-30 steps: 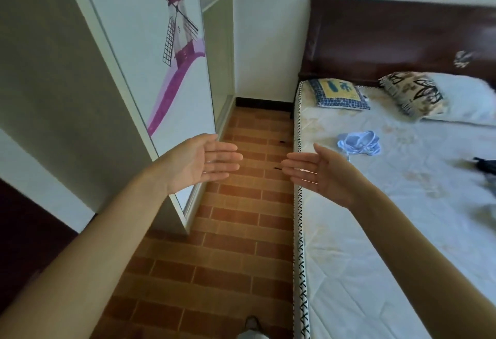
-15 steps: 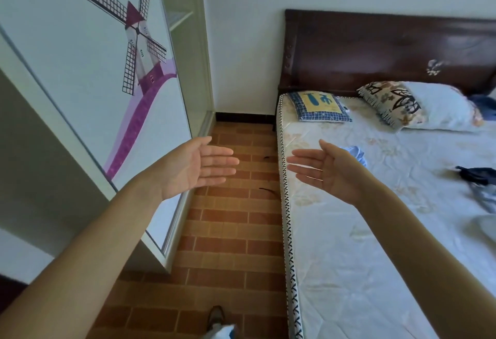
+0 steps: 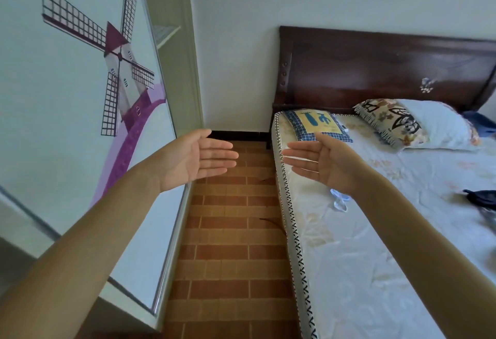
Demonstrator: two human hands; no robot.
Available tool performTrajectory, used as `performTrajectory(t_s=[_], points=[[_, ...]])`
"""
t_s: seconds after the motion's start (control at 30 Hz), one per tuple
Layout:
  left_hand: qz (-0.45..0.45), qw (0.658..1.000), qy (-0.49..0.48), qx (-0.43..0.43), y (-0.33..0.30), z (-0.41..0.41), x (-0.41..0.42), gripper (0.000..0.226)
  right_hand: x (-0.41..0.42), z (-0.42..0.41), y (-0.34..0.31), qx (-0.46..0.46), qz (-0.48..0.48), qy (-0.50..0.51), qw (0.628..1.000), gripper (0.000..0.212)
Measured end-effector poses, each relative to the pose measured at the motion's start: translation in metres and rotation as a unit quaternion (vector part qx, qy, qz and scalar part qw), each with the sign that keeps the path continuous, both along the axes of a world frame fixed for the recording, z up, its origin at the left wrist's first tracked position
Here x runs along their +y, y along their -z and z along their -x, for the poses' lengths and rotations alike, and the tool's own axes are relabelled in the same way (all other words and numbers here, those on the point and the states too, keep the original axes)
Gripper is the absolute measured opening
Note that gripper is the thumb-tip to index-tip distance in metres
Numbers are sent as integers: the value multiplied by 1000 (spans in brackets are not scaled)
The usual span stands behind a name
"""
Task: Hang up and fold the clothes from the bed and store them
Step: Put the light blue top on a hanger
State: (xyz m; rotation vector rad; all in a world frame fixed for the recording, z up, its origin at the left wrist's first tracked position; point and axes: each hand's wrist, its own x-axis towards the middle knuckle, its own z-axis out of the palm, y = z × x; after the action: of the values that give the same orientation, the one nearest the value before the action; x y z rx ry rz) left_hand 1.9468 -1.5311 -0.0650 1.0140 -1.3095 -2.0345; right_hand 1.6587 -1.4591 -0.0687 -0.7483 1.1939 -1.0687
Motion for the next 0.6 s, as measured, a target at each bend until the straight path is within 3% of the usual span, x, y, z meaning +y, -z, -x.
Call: performTrajectory(t_s=[0.33,0.6], points=[[-11,999,49,-17,11,21,-88,50,-57,20,24,-5,-26,57,998,56],[-17,1000,10,-22,30,45,-157,48,-117,45,43,-12,-53,85,995,52]])
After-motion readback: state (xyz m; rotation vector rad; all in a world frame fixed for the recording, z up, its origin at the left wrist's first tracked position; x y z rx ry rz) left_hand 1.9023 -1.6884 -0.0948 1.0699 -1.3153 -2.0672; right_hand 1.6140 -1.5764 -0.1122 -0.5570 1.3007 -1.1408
